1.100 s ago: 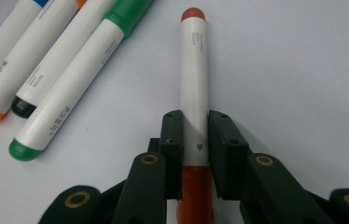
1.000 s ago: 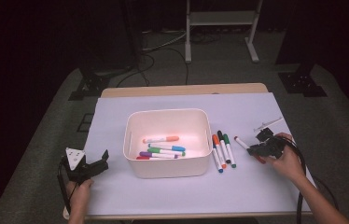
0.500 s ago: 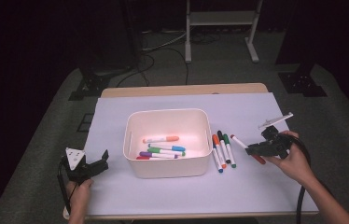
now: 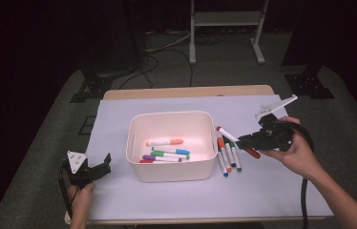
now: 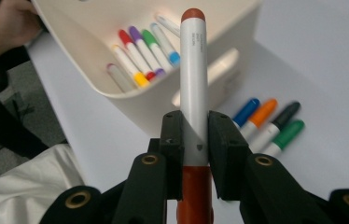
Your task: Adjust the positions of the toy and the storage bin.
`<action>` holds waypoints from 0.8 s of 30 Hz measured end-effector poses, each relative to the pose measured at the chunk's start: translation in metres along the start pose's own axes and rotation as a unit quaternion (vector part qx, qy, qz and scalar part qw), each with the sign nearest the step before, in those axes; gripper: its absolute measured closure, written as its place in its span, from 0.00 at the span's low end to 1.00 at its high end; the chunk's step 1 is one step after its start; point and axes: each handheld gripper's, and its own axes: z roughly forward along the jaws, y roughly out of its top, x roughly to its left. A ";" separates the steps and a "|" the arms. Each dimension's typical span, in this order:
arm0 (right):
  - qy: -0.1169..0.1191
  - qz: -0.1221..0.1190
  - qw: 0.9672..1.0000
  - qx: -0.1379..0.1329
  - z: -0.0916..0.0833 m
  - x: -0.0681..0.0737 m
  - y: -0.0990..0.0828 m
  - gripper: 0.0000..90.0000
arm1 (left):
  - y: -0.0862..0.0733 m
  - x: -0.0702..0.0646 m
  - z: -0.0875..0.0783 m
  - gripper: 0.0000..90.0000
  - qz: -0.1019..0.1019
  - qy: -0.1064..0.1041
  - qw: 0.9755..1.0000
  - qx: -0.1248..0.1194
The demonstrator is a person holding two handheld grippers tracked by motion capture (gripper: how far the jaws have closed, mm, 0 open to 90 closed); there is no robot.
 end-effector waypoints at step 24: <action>0.088 -0.110 0.989 0.054 0.093 0.047 0.083 0.84 | 0.000 0.001 0.000 0.00 -0.003 -0.004 1.000 -0.003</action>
